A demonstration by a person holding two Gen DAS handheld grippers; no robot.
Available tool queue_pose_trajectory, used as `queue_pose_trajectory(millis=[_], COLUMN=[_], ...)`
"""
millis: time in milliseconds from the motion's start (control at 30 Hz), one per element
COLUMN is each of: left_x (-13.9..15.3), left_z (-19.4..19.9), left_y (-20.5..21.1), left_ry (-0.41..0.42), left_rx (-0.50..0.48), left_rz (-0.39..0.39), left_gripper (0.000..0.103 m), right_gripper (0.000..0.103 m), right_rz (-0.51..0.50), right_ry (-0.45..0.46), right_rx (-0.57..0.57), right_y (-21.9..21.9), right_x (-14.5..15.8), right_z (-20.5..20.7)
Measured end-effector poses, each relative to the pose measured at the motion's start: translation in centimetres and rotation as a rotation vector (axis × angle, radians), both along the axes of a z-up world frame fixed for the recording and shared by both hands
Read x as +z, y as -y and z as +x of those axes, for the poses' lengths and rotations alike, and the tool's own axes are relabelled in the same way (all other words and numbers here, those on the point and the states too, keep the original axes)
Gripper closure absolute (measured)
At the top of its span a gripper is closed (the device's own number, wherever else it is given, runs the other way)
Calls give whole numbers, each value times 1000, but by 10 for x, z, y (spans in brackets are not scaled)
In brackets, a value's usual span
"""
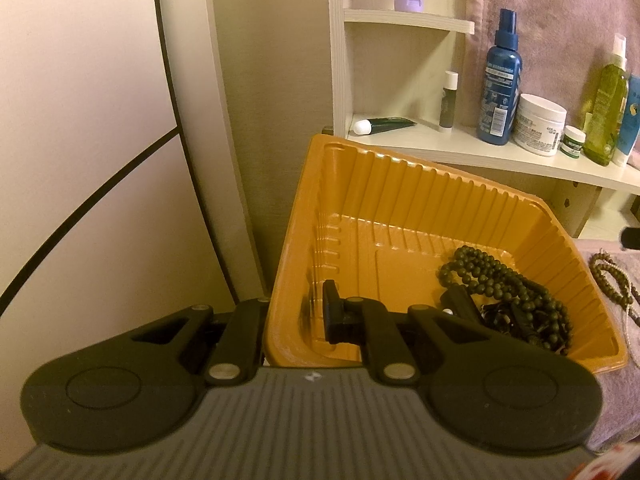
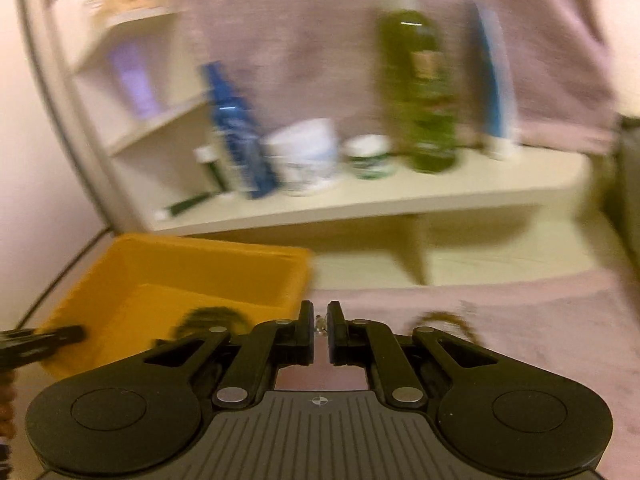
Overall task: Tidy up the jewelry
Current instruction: 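Carry the brown strand into the tray and open the right tool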
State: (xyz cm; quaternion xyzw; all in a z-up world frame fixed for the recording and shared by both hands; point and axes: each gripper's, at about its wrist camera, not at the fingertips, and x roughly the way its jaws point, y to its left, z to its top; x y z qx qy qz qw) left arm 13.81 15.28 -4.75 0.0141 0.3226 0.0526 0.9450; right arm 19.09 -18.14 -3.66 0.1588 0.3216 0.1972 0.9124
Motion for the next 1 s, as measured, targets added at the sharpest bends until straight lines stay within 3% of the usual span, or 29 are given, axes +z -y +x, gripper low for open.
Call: queue_pose_trajectory(millis=[400, 800, 867, 933, 1000], left_x=[0, 0, 0, -1, -1], left_z=[1, 1, 1, 1, 1], left_y=[-1, -4, -3, -3, -4], left_ry=[1, 7, 8, 7, 8], left_rx=[-1, -3, -4, -3, -1], left_rz=[-10, -20, -21, -20, -23], left_gripper=[93, 93, 93, 93, 93], right_gripper=[97, 95, 91, 56, 47], right_rz=[27, 1, 19, 26, 44], right_ry=[-6, -8, -7, 10, 35], right_rx=[309, 312, 309, 295, 275], right_y=[-115, -147, -146, -144, -141], right_x=[0, -16, -15, -12, -9], right_z=[13, 29, 30, 28, 23])
